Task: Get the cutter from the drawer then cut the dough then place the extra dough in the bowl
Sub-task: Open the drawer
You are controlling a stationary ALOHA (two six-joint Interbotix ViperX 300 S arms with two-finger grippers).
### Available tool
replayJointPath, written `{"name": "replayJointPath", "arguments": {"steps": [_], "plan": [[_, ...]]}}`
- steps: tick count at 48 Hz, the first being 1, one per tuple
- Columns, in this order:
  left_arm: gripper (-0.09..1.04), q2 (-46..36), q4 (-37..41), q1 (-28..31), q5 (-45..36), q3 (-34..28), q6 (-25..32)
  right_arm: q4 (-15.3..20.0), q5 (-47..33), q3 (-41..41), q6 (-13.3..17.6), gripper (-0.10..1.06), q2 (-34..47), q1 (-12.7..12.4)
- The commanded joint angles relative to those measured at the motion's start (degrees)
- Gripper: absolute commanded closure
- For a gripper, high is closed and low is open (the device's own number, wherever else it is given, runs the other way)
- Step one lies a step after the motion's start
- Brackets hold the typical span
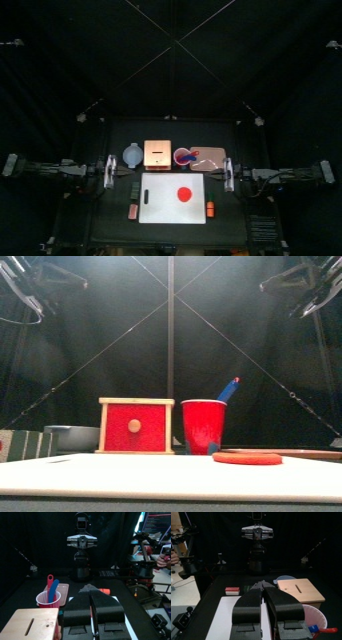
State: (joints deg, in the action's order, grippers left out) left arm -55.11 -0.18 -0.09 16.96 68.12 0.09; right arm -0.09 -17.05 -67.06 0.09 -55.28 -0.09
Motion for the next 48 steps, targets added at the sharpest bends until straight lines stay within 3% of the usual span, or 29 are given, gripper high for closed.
{"name": "replayJointPath", "arguments": {"steps": [1,5,12,22,30,48], "plan": [[0.86,1.85,-1.49,1.41,4.66,1.93,-0.18,-0.53,-0.09,-0.44,-0.44,0.97,1.49,-1.76],[0.87,2.99,-3.87,1.23,9.40,3.96,-0.18,-1.05,-0.79,0.00,0.44,0.97,4.04,-3.43],[0.87,6.15,-8.53,0.79,18.90,7.03,-0.18,-2.90,-4.66,3.43,-0.70,0.97,12.13,-5.19],[0.87,13.71,-14.41,-1.67,27.60,7.65,-0.79,-8.26,-11.07,11.25,-0.70,0.97,25.66,-10.99],[0.87,20.74,-20.13,-3.96,30.32,6.06,-0.97,-11.25,-15.21,19.25,-0.62,0.97,38.14,-15.12],[0.85,37.27,-32.08,-8.35,33.40,0.09,-2.02,-15.12,-16.08,38.41,-0.62,0.97,63.37,-19.42]]}}
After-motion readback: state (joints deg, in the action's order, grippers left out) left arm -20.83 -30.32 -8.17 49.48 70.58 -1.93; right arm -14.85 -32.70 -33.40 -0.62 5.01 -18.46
